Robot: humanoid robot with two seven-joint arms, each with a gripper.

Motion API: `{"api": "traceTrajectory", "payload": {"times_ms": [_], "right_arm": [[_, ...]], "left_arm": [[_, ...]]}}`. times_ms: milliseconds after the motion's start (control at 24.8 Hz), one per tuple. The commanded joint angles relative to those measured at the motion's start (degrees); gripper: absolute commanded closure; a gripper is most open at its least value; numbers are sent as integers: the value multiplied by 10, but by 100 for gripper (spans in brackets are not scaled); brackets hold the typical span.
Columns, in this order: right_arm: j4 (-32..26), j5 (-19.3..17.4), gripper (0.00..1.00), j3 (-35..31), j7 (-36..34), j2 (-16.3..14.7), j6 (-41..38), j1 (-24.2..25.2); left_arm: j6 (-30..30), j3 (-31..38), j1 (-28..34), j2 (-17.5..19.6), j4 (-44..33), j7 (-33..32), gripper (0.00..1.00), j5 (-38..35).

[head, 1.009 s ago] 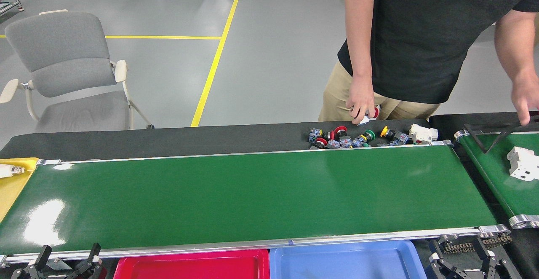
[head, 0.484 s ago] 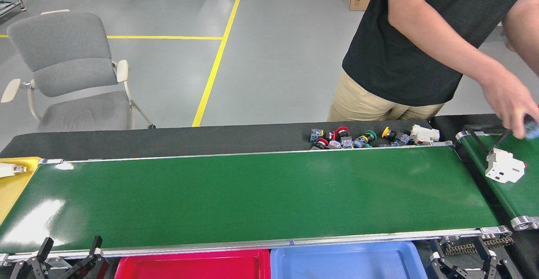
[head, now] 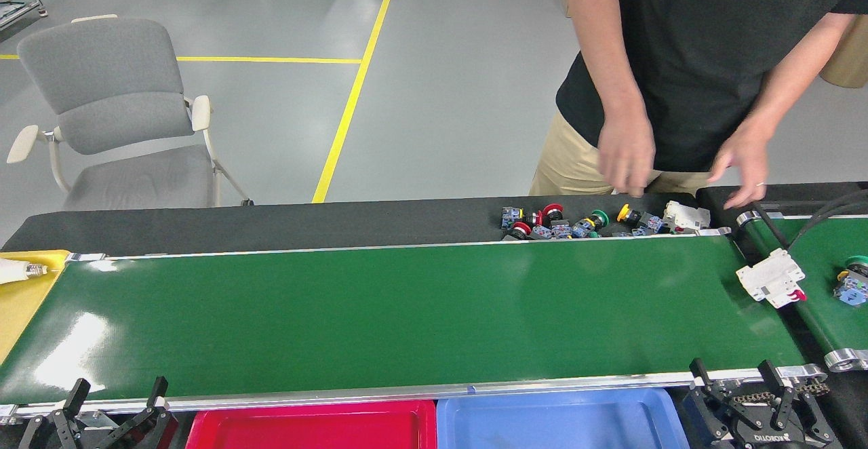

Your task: Pick switch part from conveyor to tray

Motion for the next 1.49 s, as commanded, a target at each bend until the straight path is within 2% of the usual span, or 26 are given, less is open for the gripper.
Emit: {"api": "traceTrajectory", "payload": {"times_ms": [0, 202, 606, 848, 1251, 1453], "right_arm": [[8, 0, 2, -1, 4, -8, 5, -13], [33, 0, 2, -1, 5, -8, 5, -20], [97, 14, 2, -1, 32, -10, 32, -79], [152, 26, 2, 0, 32, -26, 39, -131], [240, 25, 2, 88, 29, -32, 83, -214], [276, 25, 2, 94, 29, -30, 91, -243]], "left_arm": [[-2, 3, -4, 5, -6, 2, 0, 2], [-2, 2, -5, 7, -6, 2, 0, 1], [-2, 1, -14, 7, -5, 1, 0, 1], [-2, 1, -17, 7, -5, -2, 0, 0], [-2, 1, -27, 7, 0, -3, 0, -1], [-2, -12, -33, 7, 1, -4, 0, -1]]}}
